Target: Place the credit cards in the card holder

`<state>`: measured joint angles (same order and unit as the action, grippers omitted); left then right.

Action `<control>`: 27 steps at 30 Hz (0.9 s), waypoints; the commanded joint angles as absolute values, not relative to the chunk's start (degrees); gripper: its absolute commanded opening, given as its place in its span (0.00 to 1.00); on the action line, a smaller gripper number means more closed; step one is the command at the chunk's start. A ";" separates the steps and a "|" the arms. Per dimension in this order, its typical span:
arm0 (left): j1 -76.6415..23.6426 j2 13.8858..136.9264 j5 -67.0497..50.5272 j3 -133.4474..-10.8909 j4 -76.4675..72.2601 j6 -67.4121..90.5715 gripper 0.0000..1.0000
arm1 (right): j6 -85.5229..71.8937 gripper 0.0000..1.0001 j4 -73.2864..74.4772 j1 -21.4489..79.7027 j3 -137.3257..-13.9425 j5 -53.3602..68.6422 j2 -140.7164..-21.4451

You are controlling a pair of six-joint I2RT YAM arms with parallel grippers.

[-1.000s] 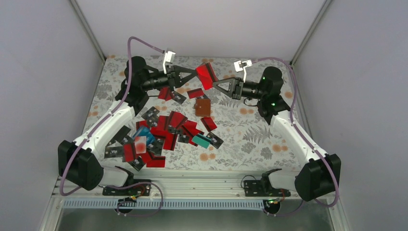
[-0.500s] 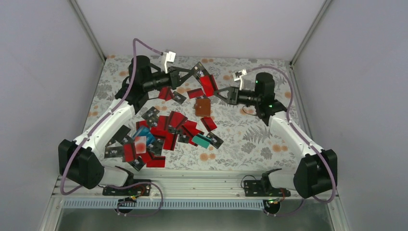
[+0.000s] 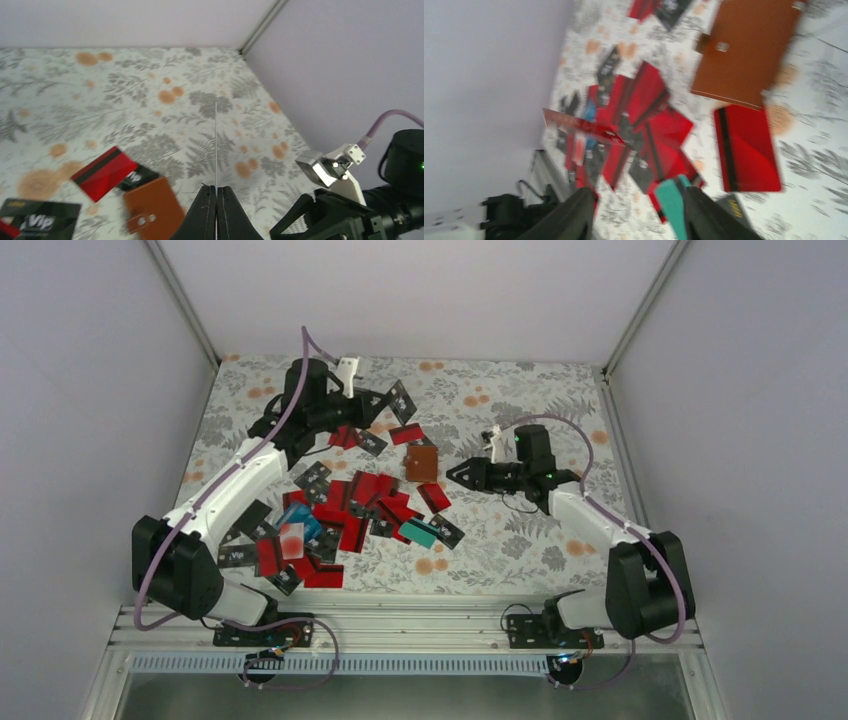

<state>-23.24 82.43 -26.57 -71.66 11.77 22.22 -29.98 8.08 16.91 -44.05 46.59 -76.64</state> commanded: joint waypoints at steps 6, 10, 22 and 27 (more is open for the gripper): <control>-23.03 80.81 -16.01 -66.16 19.63 17.84 0.02 | -22.73 0.63 17.57 20.00 -54.95 27.43 -85.62; -23.07 82.51 -20.80 -66.18 20.67 15.96 0.02 | -20.22 0.66 15.01 20.31 -59.90 29.03 -89.55; -23.11 87.54 -48.73 -72.68 27.67 4.15 0.02 | -10.80 0.77 4.81 18.54 -60.81 60.08 -87.44; -23.12 87.84 -55.41 -73.15 26.44 3.26 0.02 | -10.29 0.77 5.13 19.03 -60.60 67.90 -87.81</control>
<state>-23.24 87.74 -46.17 -71.11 26.72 6.15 -12.34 6.90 18.72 -59.33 57.41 -88.90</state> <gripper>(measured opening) 0.028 0.771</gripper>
